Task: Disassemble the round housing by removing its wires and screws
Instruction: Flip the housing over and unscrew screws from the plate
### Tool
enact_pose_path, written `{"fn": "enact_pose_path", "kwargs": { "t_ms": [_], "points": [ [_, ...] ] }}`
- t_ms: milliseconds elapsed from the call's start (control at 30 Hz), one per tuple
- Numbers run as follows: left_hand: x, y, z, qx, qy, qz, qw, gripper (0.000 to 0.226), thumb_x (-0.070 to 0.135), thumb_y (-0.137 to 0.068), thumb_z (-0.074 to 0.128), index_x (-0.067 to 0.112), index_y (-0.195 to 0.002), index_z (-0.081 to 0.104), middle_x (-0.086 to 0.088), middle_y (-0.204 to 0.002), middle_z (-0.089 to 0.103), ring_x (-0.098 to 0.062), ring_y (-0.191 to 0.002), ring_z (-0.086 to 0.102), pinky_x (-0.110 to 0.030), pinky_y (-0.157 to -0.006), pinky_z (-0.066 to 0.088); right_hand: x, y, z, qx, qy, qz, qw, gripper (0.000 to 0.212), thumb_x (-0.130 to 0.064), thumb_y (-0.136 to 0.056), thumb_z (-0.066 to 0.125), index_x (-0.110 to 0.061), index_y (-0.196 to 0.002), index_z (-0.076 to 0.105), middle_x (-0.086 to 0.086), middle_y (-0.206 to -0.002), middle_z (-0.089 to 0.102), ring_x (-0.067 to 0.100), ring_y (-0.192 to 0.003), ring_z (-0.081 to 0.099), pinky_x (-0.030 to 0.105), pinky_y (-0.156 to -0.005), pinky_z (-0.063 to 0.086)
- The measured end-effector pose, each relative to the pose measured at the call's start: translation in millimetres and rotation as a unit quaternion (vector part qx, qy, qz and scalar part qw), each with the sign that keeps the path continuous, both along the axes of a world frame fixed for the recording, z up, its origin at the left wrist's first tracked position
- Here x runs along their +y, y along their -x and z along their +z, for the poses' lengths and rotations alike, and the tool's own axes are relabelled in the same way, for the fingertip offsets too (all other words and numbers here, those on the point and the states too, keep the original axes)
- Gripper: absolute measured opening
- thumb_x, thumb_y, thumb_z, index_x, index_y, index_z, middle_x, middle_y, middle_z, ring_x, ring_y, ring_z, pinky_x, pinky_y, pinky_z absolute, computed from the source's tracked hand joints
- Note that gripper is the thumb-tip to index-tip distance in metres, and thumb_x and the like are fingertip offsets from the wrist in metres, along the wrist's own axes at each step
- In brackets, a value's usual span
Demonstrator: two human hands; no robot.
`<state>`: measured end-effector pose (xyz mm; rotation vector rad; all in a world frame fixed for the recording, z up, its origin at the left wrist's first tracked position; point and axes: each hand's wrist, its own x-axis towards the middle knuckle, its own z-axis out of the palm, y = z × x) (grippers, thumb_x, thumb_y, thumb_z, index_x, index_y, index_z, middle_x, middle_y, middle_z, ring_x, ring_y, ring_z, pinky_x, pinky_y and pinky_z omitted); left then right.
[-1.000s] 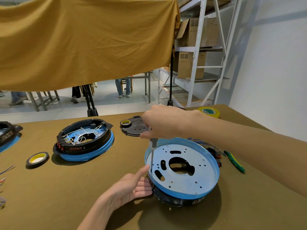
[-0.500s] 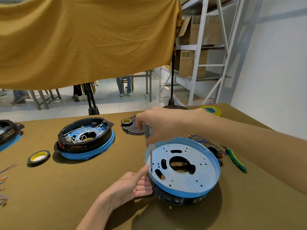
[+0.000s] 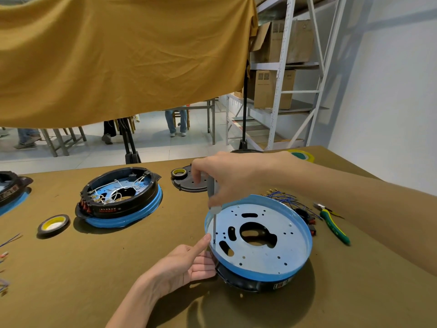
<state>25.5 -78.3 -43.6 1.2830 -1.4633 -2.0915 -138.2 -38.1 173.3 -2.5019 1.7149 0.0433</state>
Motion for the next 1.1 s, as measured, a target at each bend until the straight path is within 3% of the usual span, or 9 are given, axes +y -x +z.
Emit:
{"fn": "enact_pose_path", "kwargs": {
  "t_ms": [133, 233, 333, 500, 633, 700, 867, 933, 1100],
  "points": [
    [0.6, 0.3, 2.7, -0.002, 0.0, -0.003, 1.0, 0.101, 0.063, -0.054, 0.081, -0.007, -0.125, 0.062, -0.024, -0.112, 0.077, -0.033, -0.103, 0.077, -0.041, -0.09, 0.063, 0.1, -4.1, -10.6, 0.135, 0.157, -0.048, 0.977, 0.046, -0.059, -0.099, 0.049, -0.013, -0.103, 0.052, -0.002, -0.072, 0.046, 0.015, -0.061, 0.047, 0.03, -0.048, 0.029],
    [0.1, -0.9, 2.3, 0.001, -0.006, -0.004, 1.0, 0.095, 0.06, -0.06, 0.079, -0.007, -0.125, 0.061, -0.024, -0.112, 0.077, -0.033, -0.103, 0.077, -0.041, -0.09, 0.063, -0.9, -3.3, -5.3, 0.051, 0.087, -0.005, 0.995, 0.026, -0.036, -0.094, 0.067, -0.016, -0.109, 0.058, -0.005, -0.082, 0.054, 0.017, -0.073, 0.054, 0.026, -0.053, 0.038],
    [0.0, -2.0, 1.6, 0.008, -0.014, 0.0, 1.0, 0.096, 0.059, -0.06, 0.08, -0.008, -0.126, 0.061, -0.025, -0.112, 0.076, -0.033, -0.103, 0.077, -0.04, -0.088, 0.064, 1.5, -1.7, 3.6, -0.03, -0.018, 0.016, 0.999, 0.041, -0.019, -0.085, 0.075, -0.024, -0.119, 0.055, -0.005, -0.097, 0.057, 0.015, -0.087, 0.057, 0.031, -0.065, 0.049],
    [0.4, -1.3, 3.1, 0.013, -0.016, -0.007, 1.0, 0.098, 0.061, -0.055, 0.081, -0.007, -0.124, 0.062, -0.024, -0.111, 0.077, -0.033, -0.103, 0.077, -0.037, -0.085, 0.065, 1.7, -6.5, -7.5, 0.12, 0.14, -0.05, 0.982, 0.045, -0.06, -0.099, 0.049, -0.015, -0.097, 0.053, -0.002, -0.071, 0.05, 0.015, -0.061, 0.051, 0.03, -0.047, 0.029],
    [-0.5, -1.9, 2.3, 0.013, -0.017, -0.011, 1.0, 0.095, 0.06, -0.061, 0.079, -0.006, -0.126, 0.061, -0.023, -0.113, 0.077, -0.032, -0.106, 0.076, -0.04, -0.091, 0.063, -1.1, -3.8, -1.9, 0.031, 0.062, -0.013, 0.997, 0.02, -0.028, -0.094, 0.067, -0.015, -0.109, 0.06, -0.004, -0.083, 0.059, 0.013, -0.075, 0.059, 0.027, -0.055, 0.043],
    [-0.8, -1.7, 1.3, 0.014, -0.017, -0.012, 1.0, 0.095, 0.061, -0.061, 0.079, -0.005, -0.126, 0.061, -0.023, -0.113, 0.077, -0.032, -0.106, 0.076, -0.04, -0.092, 0.063, 0.6, -3.4, 5.7, -0.028, -0.018, 0.007, 0.999, 0.038, -0.014, -0.085, 0.075, -0.021, -0.118, 0.057, -0.003, -0.098, 0.06, 0.013, -0.086, 0.058, 0.028, -0.065, 0.05],
    [-1.3, -1.9, 0.0, 0.017, -0.019, -0.011, 1.0, 0.097, 0.062, -0.059, 0.081, -0.006, -0.125, 0.061, -0.023, -0.112, 0.077, -0.032, -0.105, 0.077, -0.037, -0.085, 0.065, 1.6, -9.1, -4.8, 0.14, 0.11, -0.066, 0.982, 0.049, -0.063, -0.095, 0.053, -0.016, -0.106, 0.049, -0.001, -0.081, 0.05, 0.015, -0.068, 0.05, 0.032, -0.052, 0.038],
    [-1.5, -2.4, 0.1, 0.019, -0.022, -0.016, 0.999, 0.098, 0.062, -0.058, 0.082, -0.006, -0.125, 0.061, -0.023, -0.112, 0.077, -0.032, -0.105, 0.077, -0.035, -0.083, 0.065, -0.3, -9.8, -10.2, 0.18, 0.165, -0.071, 0.967, 0.046, -0.057, -0.101, 0.046, -0.012, -0.091, 0.052, 0.0, -0.07, 0.045, 0.019, -0.062, 0.05, 0.031, -0.048, 0.033],
    [-2.8, -3.6, -1.0, 0.024, -0.025, -0.018, 0.999, 0.099, 0.061, -0.059, 0.083, -0.007, -0.127, 0.06, -0.023, -0.113, 0.077, -0.032, -0.105, 0.076, -0.033, -0.081, 0.064, -0.9, -6.0, -2.5, -0.006, 0.009, 0.016, 1.0, 0.036, -0.021, -0.085, 0.078, -0.019, -0.116, 0.058, -0.003, -0.097, 0.063, 0.013, -0.085, 0.06, 0.029, -0.065, 0.054]
  ]
}}
